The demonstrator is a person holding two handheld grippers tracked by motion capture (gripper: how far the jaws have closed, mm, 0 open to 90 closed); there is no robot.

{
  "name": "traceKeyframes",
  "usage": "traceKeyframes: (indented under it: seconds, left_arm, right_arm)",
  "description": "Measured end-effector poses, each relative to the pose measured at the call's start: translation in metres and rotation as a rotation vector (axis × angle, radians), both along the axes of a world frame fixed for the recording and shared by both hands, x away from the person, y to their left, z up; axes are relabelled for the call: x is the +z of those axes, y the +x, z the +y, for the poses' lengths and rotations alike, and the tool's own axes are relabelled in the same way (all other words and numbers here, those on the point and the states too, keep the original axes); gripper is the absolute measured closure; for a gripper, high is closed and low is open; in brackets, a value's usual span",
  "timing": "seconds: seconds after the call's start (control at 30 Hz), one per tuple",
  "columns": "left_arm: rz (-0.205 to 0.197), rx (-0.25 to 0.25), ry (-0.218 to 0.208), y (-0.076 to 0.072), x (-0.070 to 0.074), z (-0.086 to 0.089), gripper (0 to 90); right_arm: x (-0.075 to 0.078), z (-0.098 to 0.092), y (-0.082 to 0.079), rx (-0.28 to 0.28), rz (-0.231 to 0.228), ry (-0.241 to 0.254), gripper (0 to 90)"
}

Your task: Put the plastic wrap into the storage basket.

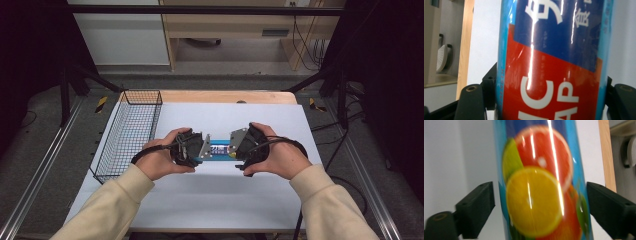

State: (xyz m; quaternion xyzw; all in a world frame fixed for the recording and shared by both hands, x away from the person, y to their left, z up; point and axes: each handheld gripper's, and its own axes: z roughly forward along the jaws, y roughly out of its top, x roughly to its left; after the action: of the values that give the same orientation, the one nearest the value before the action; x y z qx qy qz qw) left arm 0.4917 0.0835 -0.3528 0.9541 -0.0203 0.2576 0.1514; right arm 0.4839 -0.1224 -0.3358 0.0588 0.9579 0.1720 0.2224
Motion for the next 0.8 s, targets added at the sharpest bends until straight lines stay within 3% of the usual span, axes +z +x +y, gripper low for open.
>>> traceKeyframes:
  seconds: [0.13,0.17,0.2,0.23,0.27,0.3,0.4,0.8]
  left_arm:
    - [0.007,0.02,-0.016,0.001,0.001,0.007,30.6]
    - [0.004,0.027,-0.018,0.002,0.001,0.009,30.6]
    - [0.001,0.029,-0.015,0.002,0.001,0.011,30.6]
    - [0.0,0.03,-0.006,0.003,0.002,0.014,30.6]
    - [-0.006,0.029,0.005,0.002,0.002,0.017,30.5]
    - [-0.008,0.037,0.012,0.002,0.001,0.021,30.6]
    - [-0.002,0.045,0.022,0.003,-0.001,0.028,30.6]
    - [-0.003,0.068,0.009,0.003,0.0,0.049,30.7]
  right_arm:
    - [-0.002,-0.012,0.001,-0.078,-0.003,0.075,6.2]
    - [-0.005,-0.028,0.002,-0.122,0.004,0.14,5.2]
    - [-0.007,-0.032,0.003,-0.14,-0.001,0.165,6.5]
    - [-0.007,-0.032,0.003,-0.14,-0.001,0.165,6.5]
    - [-0.009,-0.036,0.002,-0.154,-0.017,0.197,8.9]
    - [-0.011,-0.042,0.001,-0.163,-0.022,0.218,3.1]
    - [-0.016,-0.049,0.003,-0.188,-0.025,0.25,5.4]
    - [-0.025,-0.074,0.017,-0.291,-0.016,0.229,5.3]
